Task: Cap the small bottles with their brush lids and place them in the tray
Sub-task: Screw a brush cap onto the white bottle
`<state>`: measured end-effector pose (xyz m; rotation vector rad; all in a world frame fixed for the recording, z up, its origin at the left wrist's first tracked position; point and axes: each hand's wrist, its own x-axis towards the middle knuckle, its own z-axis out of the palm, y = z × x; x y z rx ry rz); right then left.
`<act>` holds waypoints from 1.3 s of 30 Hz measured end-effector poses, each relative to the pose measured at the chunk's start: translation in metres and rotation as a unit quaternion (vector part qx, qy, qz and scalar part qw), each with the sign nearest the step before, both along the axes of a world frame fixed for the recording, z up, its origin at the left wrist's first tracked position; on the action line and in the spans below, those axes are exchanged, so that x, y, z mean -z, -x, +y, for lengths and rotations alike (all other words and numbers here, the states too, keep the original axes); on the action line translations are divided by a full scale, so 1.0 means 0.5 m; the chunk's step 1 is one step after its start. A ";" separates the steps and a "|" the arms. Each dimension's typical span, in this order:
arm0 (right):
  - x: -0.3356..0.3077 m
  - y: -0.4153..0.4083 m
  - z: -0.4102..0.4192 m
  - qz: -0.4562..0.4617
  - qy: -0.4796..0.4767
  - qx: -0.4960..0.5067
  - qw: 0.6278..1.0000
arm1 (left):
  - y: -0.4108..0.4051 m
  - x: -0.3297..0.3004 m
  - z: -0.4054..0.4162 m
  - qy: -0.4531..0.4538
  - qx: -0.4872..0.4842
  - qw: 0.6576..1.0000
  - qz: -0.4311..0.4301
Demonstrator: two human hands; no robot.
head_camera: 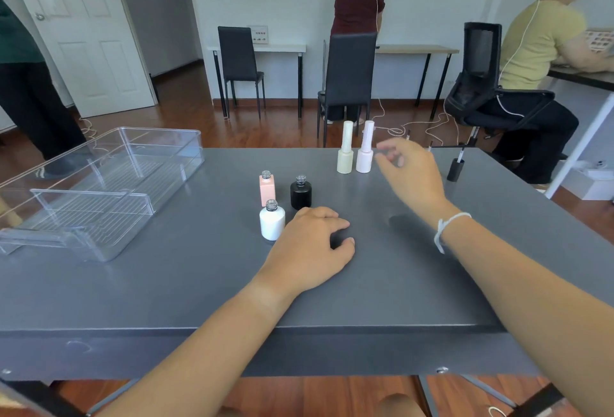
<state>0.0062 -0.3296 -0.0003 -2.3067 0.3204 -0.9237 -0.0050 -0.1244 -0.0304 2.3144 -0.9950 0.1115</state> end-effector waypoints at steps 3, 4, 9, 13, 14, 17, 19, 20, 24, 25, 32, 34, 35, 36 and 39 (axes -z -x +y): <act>0.028 0.028 -0.027 0.014 -0.071 0.039 0.997 | 0.001 0.000 0.000 -0.001 -0.001 1.000 0.001; 0.031 0.034 -0.037 0.013 -0.093 0.058 0.994 | 0.001 0.000 0.001 -0.002 -0.001 1.000 0.001; 0.034 0.049 -0.079 0.021 -0.172 0.126 0.977 | 0.006 -0.001 0.003 -0.002 -0.001 1.000 0.009; 0.030 0.037 -0.085 0.042 -0.182 0.148 0.971 | 0.016 -0.009 0.007 0.023 0.006 1.000 0.009; 0.029 0.033 -0.086 0.045 -0.182 0.151 0.971 | 0.021 -0.013 0.009 0.045 0.009 0.999 0.013; 0.027 0.022 -0.092 0.052 -0.195 0.159 0.967 | 0.044 -0.027 0.024 0.135 0.006 0.991 0.001; 0.027 0.014 -0.096 0.054 -0.196 0.161 0.966 | 0.059 -0.035 0.041 0.203 -0.011 0.978 -0.043; 0.028 0.011 -0.096 0.055 -0.194 0.161 0.966 | 0.062 -0.039 0.052 0.229 -0.030 0.970 -0.075; 0.032 -0.003 -0.095 0.057 -0.181 0.168 0.967 | 0.040 -0.057 0.093 0.271 -0.143 0.945 -0.114; 0.032 -0.006 -0.096 0.058 -0.182 0.170 0.967 | 0.032 -0.056 0.101 0.266 -0.167 0.944 -0.097; 0.034 -0.023 -0.106 0.074 -0.158 0.182 0.968 | 0.013 -0.025 0.119 0.239 -0.212 0.947 -0.008; 0.032 -0.026 -0.108 0.080 -0.154 0.184 0.968 | 0.010 -0.023 0.118 0.235 -0.206 0.950 0.004; 0.031 -0.027 -0.108 0.079 -0.155 0.185 0.967 | 0.009 -0.022 0.117 0.231 -0.203 0.951 0.011; 0.030 -0.028 -0.107 0.078 -0.156 0.186 0.967 | 0.008 -0.021 0.117 0.228 -0.201 0.952 0.017; 0.031 -0.028 -0.107 0.076 -0.154 0.191 0.966 | 0.004 -0.019 0.118 0.221 -0.200 0.954 0.027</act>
